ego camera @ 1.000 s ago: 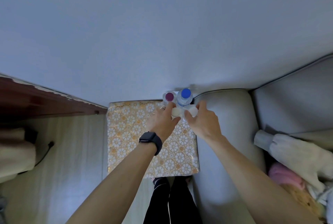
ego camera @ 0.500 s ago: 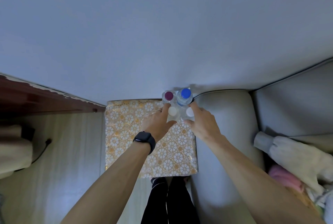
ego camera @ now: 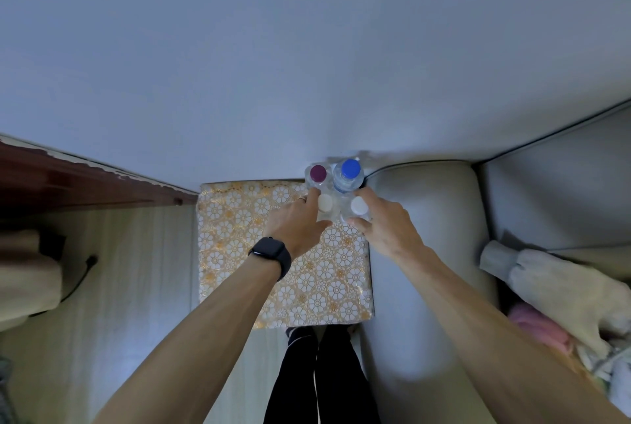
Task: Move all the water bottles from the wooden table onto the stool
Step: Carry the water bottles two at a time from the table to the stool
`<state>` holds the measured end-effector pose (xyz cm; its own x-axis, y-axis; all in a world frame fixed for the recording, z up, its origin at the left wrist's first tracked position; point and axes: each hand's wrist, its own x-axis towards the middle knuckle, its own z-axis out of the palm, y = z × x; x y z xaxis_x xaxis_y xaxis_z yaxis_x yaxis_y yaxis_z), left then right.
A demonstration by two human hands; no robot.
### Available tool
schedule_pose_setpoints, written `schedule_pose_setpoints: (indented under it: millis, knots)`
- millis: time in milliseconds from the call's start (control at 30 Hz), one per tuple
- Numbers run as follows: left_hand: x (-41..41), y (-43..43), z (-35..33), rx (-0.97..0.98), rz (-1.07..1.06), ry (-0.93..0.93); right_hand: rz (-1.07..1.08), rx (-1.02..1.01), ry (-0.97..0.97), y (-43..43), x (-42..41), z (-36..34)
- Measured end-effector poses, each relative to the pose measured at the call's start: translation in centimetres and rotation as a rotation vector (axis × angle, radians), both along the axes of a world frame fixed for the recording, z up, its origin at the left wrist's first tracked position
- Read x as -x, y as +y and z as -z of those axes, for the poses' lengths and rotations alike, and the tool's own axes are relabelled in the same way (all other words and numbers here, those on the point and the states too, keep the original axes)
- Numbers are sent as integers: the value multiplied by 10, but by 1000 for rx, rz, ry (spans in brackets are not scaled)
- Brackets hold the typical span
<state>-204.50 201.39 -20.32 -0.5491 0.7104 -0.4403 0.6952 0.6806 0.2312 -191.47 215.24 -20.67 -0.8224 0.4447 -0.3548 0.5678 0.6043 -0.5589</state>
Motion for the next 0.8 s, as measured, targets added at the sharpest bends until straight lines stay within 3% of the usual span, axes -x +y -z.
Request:
schedule_pose_setpoints:
  millis: [533,800]
  knots:
    - [-7,-10,0,-75,-182,-104,81,-32,-85,-10,2,-8]
    - [-2,-28,-34,2,-192,-125,152,-125,-158,-30,-15,-56]
